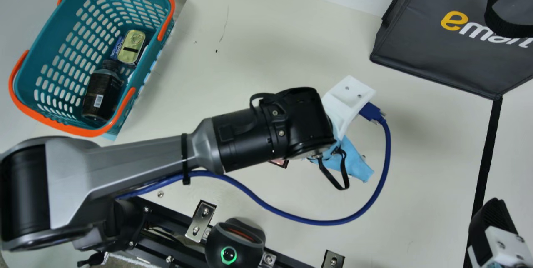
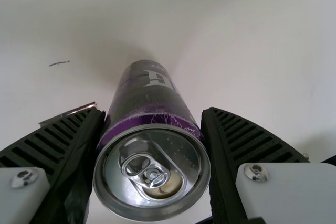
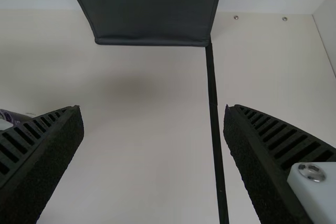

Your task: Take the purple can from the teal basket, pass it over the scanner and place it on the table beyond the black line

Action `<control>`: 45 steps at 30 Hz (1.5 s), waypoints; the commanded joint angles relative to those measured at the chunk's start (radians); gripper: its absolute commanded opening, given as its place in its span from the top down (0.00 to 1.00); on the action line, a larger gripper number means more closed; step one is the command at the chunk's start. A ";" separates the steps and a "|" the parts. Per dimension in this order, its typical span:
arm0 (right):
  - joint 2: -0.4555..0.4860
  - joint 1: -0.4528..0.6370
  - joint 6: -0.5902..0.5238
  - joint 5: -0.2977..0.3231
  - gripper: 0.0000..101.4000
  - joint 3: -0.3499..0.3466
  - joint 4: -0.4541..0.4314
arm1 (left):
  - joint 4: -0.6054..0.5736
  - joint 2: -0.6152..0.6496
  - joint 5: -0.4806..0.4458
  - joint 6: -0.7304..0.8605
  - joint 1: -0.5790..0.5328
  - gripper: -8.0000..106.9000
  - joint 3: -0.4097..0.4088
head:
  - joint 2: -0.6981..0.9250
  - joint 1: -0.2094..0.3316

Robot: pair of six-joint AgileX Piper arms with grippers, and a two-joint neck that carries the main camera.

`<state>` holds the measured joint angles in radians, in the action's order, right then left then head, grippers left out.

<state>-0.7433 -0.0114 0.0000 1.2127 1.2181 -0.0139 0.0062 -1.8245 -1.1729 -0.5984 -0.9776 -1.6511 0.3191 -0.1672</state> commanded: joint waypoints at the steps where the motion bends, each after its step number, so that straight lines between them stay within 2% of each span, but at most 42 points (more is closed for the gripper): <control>1: 0.000 0.000 0.000 0.000 0.06 0.000 0.000 | 0.004 -0.006 0.000 0.001 -0.002 0.68 -0.007 | 0.002 0.029; 19: 0.000 0.000 0.000 0.001 0.06 0.000 0.000 | 0.001 -0.042 0.008 0.007 -0.002 0.16 -0.024 | 0.002 0.029; 33: 0.000 0.000 0.000 0.001 0.06 0.000 0.000 | -0.011 -0.007 0.012 0.030 0.003 0.15 0.011 | 0.002 0.029; 38: 0.000 0.000 0.000 0.001 0.06 0.000 0.000 | -0.019 0.061 0.025 0.094 0.014 0.15 0.093 | 0.002 0.029; 45: 0.000 0.000 0.000 0.001 0.06 0.000 0.000 | -0.005 0.192 0.054 0.200 0.049 0.15 0.264 | 0.002 0.029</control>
<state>-0.7433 -0.0114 0.0000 1.2137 1.2181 -0.0139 0.0000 -1.6685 -1.1226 -0.4199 -0.9350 -1.4463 0.3175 -0.1672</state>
